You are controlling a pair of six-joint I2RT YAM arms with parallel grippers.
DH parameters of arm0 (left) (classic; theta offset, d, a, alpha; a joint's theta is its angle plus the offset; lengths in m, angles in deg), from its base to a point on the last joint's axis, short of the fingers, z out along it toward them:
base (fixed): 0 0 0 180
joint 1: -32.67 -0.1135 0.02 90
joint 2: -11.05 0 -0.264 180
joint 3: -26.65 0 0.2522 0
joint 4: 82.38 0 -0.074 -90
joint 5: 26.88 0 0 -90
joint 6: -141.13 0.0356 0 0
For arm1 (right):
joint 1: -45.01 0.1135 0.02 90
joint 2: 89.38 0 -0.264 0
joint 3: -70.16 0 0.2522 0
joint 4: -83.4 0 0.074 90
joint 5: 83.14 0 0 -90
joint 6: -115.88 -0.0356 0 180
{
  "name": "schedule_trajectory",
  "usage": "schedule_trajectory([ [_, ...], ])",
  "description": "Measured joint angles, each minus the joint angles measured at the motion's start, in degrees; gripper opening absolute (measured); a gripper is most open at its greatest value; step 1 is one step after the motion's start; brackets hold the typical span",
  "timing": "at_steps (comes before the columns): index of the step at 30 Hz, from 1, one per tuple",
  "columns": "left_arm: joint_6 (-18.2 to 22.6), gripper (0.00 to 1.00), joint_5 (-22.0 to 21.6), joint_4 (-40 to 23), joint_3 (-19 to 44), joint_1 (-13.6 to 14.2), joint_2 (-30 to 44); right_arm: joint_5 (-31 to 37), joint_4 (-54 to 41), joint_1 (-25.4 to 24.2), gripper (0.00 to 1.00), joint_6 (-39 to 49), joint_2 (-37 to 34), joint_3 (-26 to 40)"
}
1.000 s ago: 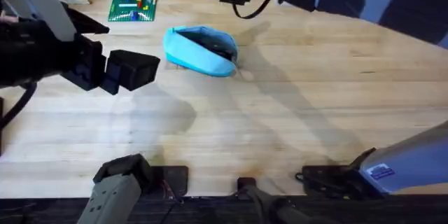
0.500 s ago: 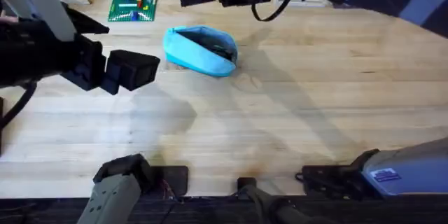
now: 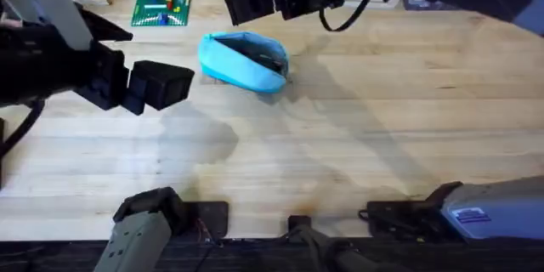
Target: Unzip the bag, pick up the pens from the table one at a time and place them inside, then zip the bag closed.
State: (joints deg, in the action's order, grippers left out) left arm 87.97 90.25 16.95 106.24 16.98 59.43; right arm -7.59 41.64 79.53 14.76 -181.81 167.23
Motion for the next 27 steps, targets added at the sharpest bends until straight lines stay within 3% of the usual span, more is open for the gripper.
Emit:
schedule_trajectory([
  [23,0.0,0.996,0.0,0.0,0.0,0.0,0.0,0.0,-2.5,0.0,0.997,4.3,2.4,0.0],
  [27,0.0,0.993,0.0,-1.5,0.0,0.0,0.0,0.0,-1.6,0.5,0.997,10.5,2.4,0.0],
])
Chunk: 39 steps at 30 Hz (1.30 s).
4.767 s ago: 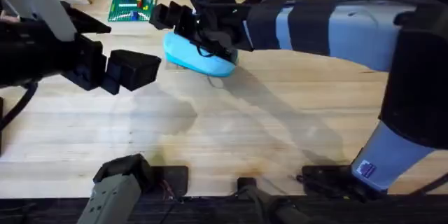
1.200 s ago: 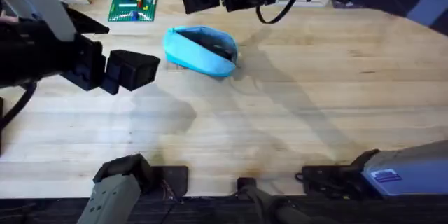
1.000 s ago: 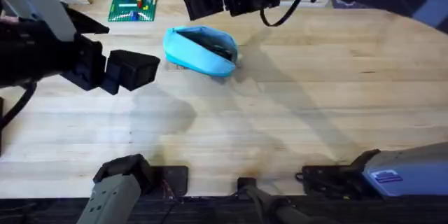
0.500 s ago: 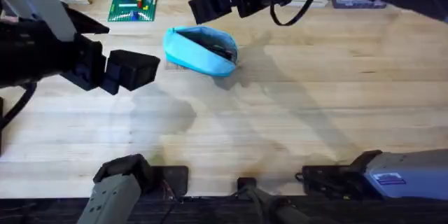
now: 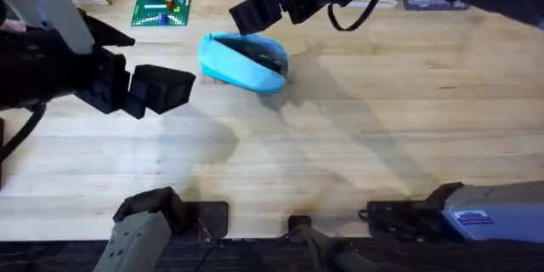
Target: Unzip the bag, pick up the pens from the table one at a time and place them inside, then zip the bag closed.
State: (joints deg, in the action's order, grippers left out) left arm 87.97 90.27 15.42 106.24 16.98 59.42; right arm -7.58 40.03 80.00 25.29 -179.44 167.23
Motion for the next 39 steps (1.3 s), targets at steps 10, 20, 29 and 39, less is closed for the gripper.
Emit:
schedule_trajectory([
  [10,0.1,0.994,0.5,-0.7,0.0,0.0,0.0,0.0,8.4,3.9,0.997,7.7,0.0,0.0],
  [20,1.0,0.994,3.0,-1.6,0.0,0.0,0.0,0.0,12.7,6.3,0.997,16.1,-1.2,0.0],
  [29,1.2,0.994,3.3,-2.1,0.0,0.0,0.0,-2.4,12.5,7.3,0.997,23.7,-4.6,0.0],
  [39,4.8,0.994,4.8,-4.2,0.0,0.0,0.0,-5.4,12.9,7.3,0.998,27.3,-6.2,0.0],
])
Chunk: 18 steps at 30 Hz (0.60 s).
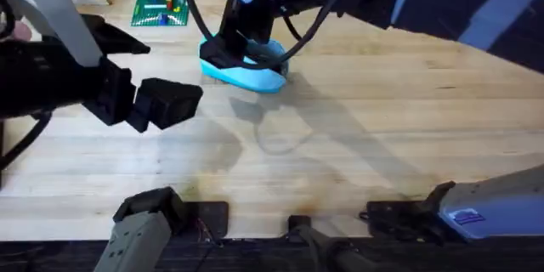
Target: Unzip the bag, pick up the pens from the table one at a time and place them inside, then zip the bag closed.
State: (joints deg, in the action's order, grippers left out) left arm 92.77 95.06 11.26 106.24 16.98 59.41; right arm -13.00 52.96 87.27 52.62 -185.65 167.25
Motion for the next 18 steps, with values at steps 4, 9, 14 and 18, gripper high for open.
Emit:
schedule_trajectory([
  [4,1.8,0.993,0.2,-1.5,0.0,0.0,0.0,-0.9,0.4,0.0,0.998,1.2,-1.8,0.0],
  [9,3.5,0.991,0.9,-1.6,0.0,-0.2,0.0,-1.1,2.4,0.1,0.998,2.1,-3.0,0.0],
  [14,7.3,0.991,4.2,-4.1,0.0,-4.4,0.1,-1.2,2.8,0.1,0.997,2.3,-3.1,0.0],
  [18,11.0,0.991,7.0,-6.7,0.0,-8.0,1.5,-1.2,2.8,0.1,0.998,2.3,-3.1,0.0],
])
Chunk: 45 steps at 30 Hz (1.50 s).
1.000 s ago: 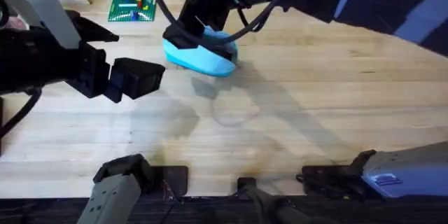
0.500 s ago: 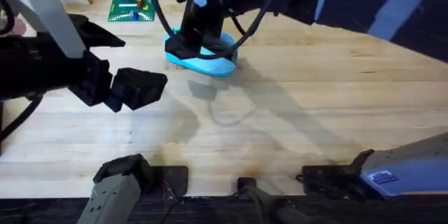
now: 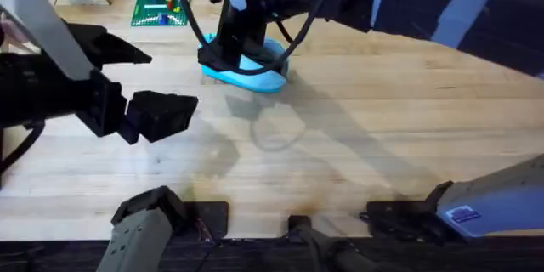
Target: Unzip the bag, pick up the pens from the table one at a time and place them inside, then zip the bag closed.
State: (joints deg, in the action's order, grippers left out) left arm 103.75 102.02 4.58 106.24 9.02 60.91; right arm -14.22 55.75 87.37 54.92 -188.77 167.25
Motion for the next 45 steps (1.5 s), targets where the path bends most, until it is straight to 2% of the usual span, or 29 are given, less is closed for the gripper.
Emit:
schedule_trajectory([
  [5,5.1,0.991,3.6,-1.5,0.0,-4.0,4.2,0.0,0.0,0.0,0.998,0.0,0.0,0.0],
  [11,10.1,0.991,5.1,-3.4,1.2,-7.8,8.8,0.0,0.3,0.0,0.998,0.0,0.0,0.0],
  [24,16.7,0.991,7.9,-4.3,4.6,-15.9,16.2,0.0,2.8,0.3,0.997,0.1,-4.4,0.9],
  [30,17.4,0.991,8.5,-4.3,4.6,-16.5,17.3,-0.2,2.0,0.4,0.997,-2.3,-8.2,6.0],
  [36,17.5,0.991,9.5,-4.4,4.7,-16.5,17.3,-0.2,-3.7,0.5,0.996,-3.6,-12.8,12.8],
  [45,17.5,0.992,9.5,-4.4,4.7,-16.5,17.3,-0.2,-4.5,0.5,0.995,-3.8,-14.5,14.7],
])
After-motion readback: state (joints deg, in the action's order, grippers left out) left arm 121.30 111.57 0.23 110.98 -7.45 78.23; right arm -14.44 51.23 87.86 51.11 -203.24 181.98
